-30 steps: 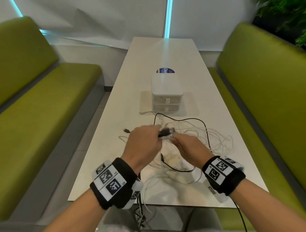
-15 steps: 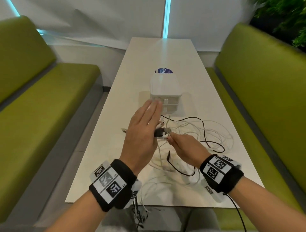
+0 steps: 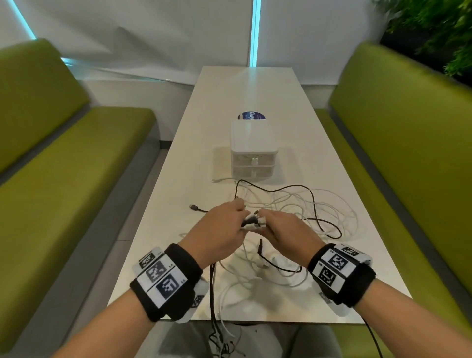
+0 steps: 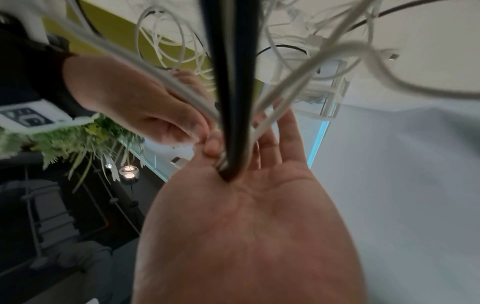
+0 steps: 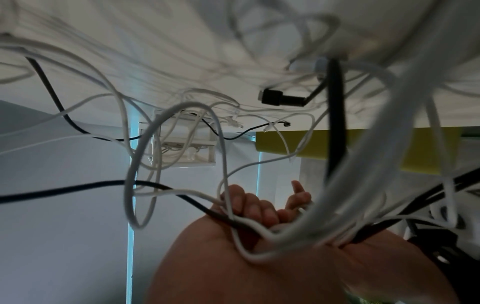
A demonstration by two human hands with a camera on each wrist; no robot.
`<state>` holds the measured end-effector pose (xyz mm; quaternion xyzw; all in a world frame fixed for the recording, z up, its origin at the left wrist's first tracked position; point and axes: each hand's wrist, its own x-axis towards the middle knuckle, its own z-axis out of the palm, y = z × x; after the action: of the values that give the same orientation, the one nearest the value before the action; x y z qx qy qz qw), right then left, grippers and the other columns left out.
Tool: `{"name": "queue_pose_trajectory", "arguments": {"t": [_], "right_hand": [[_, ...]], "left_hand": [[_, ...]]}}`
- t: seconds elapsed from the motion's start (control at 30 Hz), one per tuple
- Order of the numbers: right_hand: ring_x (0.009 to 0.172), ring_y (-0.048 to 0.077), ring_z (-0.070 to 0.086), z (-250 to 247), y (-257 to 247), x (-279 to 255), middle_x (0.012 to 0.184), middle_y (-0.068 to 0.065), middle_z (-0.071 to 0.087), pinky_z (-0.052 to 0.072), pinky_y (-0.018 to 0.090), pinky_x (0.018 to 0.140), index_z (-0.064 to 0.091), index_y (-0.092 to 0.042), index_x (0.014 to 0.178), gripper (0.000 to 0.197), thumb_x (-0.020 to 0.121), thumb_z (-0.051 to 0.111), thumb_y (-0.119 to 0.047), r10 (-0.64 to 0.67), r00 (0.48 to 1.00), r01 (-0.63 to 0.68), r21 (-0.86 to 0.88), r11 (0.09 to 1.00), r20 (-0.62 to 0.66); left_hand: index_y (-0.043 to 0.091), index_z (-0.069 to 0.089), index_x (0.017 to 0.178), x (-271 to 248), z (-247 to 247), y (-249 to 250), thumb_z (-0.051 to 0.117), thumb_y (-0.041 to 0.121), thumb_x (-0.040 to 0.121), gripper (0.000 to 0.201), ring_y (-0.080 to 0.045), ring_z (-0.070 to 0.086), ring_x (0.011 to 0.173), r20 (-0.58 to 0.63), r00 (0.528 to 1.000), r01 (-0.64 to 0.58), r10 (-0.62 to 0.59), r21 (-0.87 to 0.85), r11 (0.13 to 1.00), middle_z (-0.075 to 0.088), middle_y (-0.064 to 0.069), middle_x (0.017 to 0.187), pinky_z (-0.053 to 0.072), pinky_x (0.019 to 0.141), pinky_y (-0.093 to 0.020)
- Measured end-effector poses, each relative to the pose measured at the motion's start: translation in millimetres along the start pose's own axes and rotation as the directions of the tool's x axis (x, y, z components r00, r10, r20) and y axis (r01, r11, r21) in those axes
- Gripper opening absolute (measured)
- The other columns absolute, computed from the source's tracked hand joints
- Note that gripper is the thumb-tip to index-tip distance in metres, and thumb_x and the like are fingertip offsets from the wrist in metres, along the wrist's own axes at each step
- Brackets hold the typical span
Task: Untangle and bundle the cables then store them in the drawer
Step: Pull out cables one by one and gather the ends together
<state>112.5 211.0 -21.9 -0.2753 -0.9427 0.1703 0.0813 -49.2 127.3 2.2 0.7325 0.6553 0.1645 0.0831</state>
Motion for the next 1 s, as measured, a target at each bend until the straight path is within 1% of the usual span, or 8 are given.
{"name": "queue_pose_trajectory", "arguments": {"t": [0.13,0.27,0.5,0.57,0.7,0.83,0.9,1.0], "right_hand": [[0.068,0.025,0.05,2.1,11.9,-3.3,0.072,-0.004,0.05,0.035,0.035,0.059,0.039,-0.018,0.087,0.039,0.097,0.021,-0.052,0.104,0.994,-0.103,0.015,0.995,-0.02],[0.064,0.022,0.047,1.8,16.3,-2.3,0.069,-0.004,0.049,0.042,0.038,0.061,0.035,-0.02,0.087,0.042,0.093,0.014,-0.056,0.067,0.998,-0.067,0.027,0.997,-0.017],[0.07,0.023,0.053,2.0,27.0,1.9,0.075,0.0,0.055,0.046,0.04,0.068,0.039,-0.019,0.089,0.046,0.094,0.012,-0.056,0.08,0.997,-0.08,-0.001,0.997,0.001],[0.072,0.023,0.054,2.1,27.6,-1.9,0.075,0.0,0.057,0.046,0.041,0.071,0.042,-0.017,0.09,0.049,0.095,0.013,-0.056,0.131,0.99,-0.129,-0.025,0.991,0.054],[0.071,0.021,0.051,4.4,22.7,-4.4,0.072,-0.005,0.054,0.045,0.038,0.069,0.039,-0.021,0.085,0.038,0.1,0.019,-0.05,0.126,0.988,-0.119,-0.078,0.99,0.085],[0.079,0.028,0.058,10.2,17.2,-0.3,0.086,0.005,0.063,0.047,0.041,0.069,0.045,-0.018,0.092,0.04,0.1,0.02,-0.048,0.04,0.995,-0.025,-0.17,0.985,0.089],[0.081,0.027,0.059,12.3,14.6,2.2,0.091,0.005,0.064,0.048,0.041,0.068,0.053,-0.018,0.106,0.048,0.099,0.019,-0.05,-0.011,0.998,0.021,-0.179,0.984,0.055],[0.087,0.023,0.059,9.6,14.3,4.0,0.098,0.001,0.065,0.05,0.04,0.07,0.055,-0.025,0.119,0.059,0.087,0.012,-0.05,-0.036,0.999,0.039,-0.12,0.992,0.029]], "left_hand": [[0.031,0.044,0.069,-3.4,-23.2,-6.7,0.05,0.013,0.096,0.033,-0.015,0.049,0.065,-0.289,0.95,0.051,-0.119,-0.231,0.972,0.044,0.005,0.077,0.033,0.06,-0.019],[0.037,0.04,0.07,-7.3,-39.9,-6.5,0.049,0.023,0.098,0.033,-0.03,0.06,0.078,-0.432,0.878,0.024,-0.205,-0.387,0.922,0.052,0.0,0.078,0.048,0.064,-0.046],[0.001,0.048,0.077,-14.7,-41.3,7.4,0.046,0.017,0.101,0.029,-0.029,0.054,0.07,-0.499,0.756,-0.119,-0.424,-0.741,0.661,0.046,0.007,0.068,0.045,0.067,-0.018],[0.006,0.049,0.078,-10.2,-35.1,0.2,0.047,0.02,0.1,0.026,-0.022,0.054,0.072,-0.456,0.792,-0.01,-0.406,-0.674,0.738,0.052,0.004,0.074,0.046,0.067,-0.027],[0.01,0.063,0.104,-2.4,-18.1,-26.8,0.051,-0.002,0.088,0.023,-0.033,0.056,0.107,-0.391,0.857,0.345,-0.335,-0.046,0.937,0.059,-0.009,0.107,0.045,0.087,-0.039],[0.005,0.043,0.14,-3.1,-3.5,-9.9,0.043,-0.015,0.076,0.067,-0.03,0.025,0.143,-0.359,0.921,0.148,-0.15,-0.033,0.988,0.047,-0.01,0.143,0.017,0.119,-0.049],[0.011,0.05,0.135,-0.8,5.9,4.5,0.04,-0.008,0.079,0.06,-0.027,0.04,0.135,-0.225,0.974,0.036,-0.03,0.023,0.999,0.056,-0.007,0.134,0.023,0.116,-0.04],[0.016,0.057,0.111,-1.9,10.4,15.5,0.042,0.003,0.088,0.031,-0.024,0.053,0.102,-0.041,0.994,0.104,-0.101,0.087,0.991,0.063,-0.002,0.104,0.032,0.077,-0.026]]}}
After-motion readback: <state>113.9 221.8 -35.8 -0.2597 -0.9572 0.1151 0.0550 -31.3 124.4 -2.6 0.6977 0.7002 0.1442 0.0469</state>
